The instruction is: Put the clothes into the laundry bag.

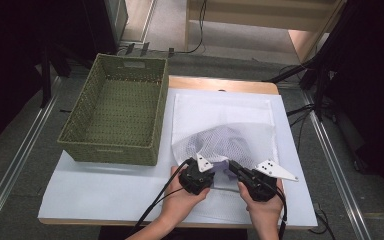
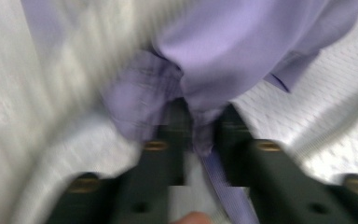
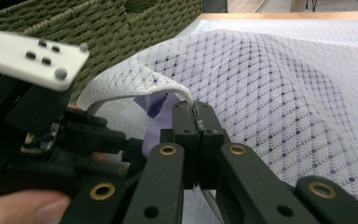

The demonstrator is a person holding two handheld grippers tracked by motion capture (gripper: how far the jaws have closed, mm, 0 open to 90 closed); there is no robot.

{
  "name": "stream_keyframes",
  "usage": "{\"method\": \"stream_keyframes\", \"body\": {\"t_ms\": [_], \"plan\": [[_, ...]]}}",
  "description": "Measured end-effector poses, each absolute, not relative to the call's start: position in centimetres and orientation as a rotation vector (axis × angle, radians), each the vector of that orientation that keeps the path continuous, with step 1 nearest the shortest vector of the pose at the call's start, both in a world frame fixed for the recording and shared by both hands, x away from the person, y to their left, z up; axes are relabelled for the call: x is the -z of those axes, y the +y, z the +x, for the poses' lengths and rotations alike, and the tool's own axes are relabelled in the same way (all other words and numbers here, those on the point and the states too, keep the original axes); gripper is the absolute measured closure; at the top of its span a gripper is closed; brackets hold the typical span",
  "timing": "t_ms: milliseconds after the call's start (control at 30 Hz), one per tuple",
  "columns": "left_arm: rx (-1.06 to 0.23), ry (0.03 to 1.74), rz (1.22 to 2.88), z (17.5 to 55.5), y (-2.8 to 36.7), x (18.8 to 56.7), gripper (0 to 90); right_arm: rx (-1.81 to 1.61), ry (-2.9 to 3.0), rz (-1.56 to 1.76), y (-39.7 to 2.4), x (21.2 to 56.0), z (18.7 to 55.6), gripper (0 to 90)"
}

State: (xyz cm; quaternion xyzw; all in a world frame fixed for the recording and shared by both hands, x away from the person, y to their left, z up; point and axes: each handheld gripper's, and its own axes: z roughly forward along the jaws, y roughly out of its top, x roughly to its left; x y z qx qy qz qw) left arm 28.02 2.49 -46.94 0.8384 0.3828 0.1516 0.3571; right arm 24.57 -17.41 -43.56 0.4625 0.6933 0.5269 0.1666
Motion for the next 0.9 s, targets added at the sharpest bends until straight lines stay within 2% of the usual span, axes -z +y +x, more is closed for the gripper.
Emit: {"method": "stream_keyframes", "body": {"t_ms": [133, 267, 367, 400, 567, 633, 733, 900], "plan": [[-0.419, 1.016, 2.117, 29.1, 2.0, 46.9, 86.1, -1.480, 1.985, 1.335, -17.4, 44.0, 24.6, 90.0], [-0.450, 1.166, 1.909, 30.3, 2.6, 46.7, 86.4, -1.455, 2.012, 1.340, -17.1, 44.4, 24.7, 90.0], [-0.347, 1.227, 1.915, 31.3, 2.6, 47.5, 85.2, -1.435, 2.032, 1.341, -16.7, 44.7, 24.8, 90.0], [-0.348, 1.216, 1.934, 31.3, 2.6, 47.6, 83.4, -1.426, 2.037, 1.342, -16.6, 44.9, 24.8, 90.0], [-0.297, 1.111, 2.003, 29.8, 3.0, 47.1, 57.8, -1.426, 2.037, 1.364, -16.9, 45.2, 25.0, 90.0], [-0.277, 1.084, 2.015, 29.1, 3.3, 46.8, 51.6, -1.429, 2.031, 1.362, -17.0, 45.1, 25.1, 90.0], [-0.260, 1.021, 2.071, 28.0, 3.4, 46.6, 44.5, -1.435, 2.023, 1.364, -17.1, 44.9, 25.0, 90.0], [-0.243, 0.983, 2.075, 26.7, 4.6, 46.1, 43.4, -1.441, 2.008, 1.369, -17.5, 44.8, 25.0, 90.0]]}}
